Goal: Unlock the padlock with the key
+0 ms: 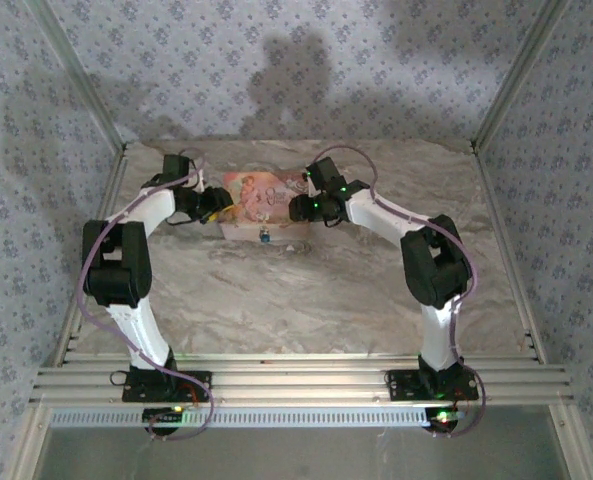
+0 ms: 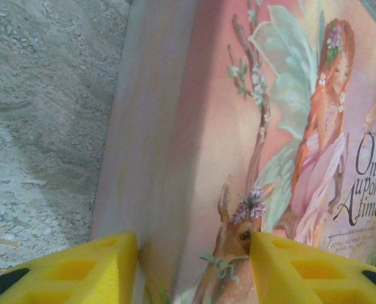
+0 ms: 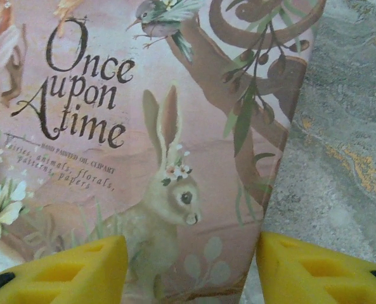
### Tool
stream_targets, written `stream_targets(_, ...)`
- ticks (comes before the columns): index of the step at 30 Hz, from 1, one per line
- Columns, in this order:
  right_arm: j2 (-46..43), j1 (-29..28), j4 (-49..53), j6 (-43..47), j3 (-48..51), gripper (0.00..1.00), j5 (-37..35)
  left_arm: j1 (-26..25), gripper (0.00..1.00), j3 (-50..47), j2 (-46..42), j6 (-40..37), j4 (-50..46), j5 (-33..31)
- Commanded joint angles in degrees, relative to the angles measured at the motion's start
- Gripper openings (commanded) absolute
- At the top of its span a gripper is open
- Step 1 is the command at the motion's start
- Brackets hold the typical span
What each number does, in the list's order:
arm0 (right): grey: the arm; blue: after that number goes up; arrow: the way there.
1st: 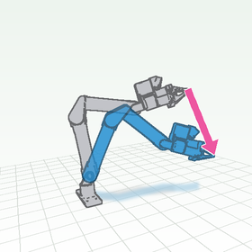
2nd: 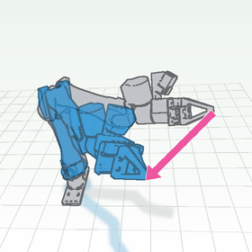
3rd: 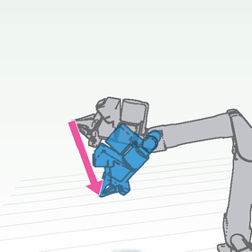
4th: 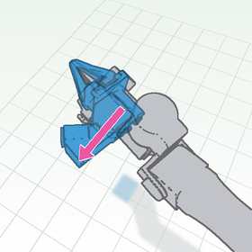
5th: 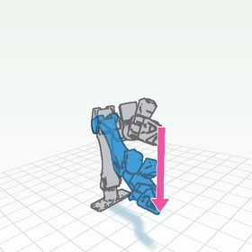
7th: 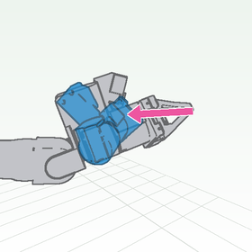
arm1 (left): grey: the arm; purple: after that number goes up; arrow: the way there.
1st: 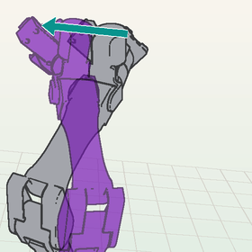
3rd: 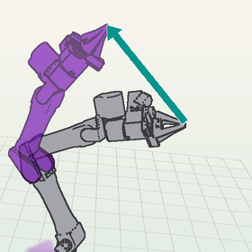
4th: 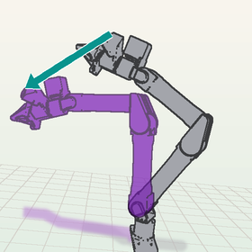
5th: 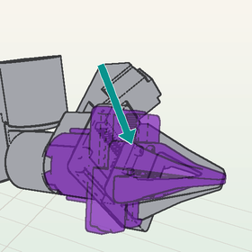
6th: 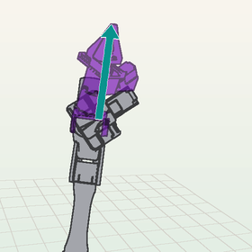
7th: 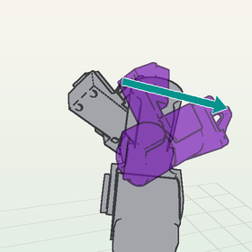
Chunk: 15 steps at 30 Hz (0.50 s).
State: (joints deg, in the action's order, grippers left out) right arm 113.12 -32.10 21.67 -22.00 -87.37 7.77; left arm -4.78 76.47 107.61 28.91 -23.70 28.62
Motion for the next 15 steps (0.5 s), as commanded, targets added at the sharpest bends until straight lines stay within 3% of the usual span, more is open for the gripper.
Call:
stream_targets(1,-4.11,0.78,-0.30,3.30,-2.31,0.61,4.05,-0.59,0.52,2.13,1.11,-3.16,-5.24,-0.82)
stream_targets(9,-1.14,6.35,1.94,7.23,-7.81,0.68,1.85,1.20,0.54,2.96,-1.54,-5.82,-8.16,-1.90)
stream_targets(15,10.61,10.58,9.11,7.19,-21.44,0.70,-4.33,1.81,0.55,3.29,-3.26,-7.62,-10.64,-2.96)
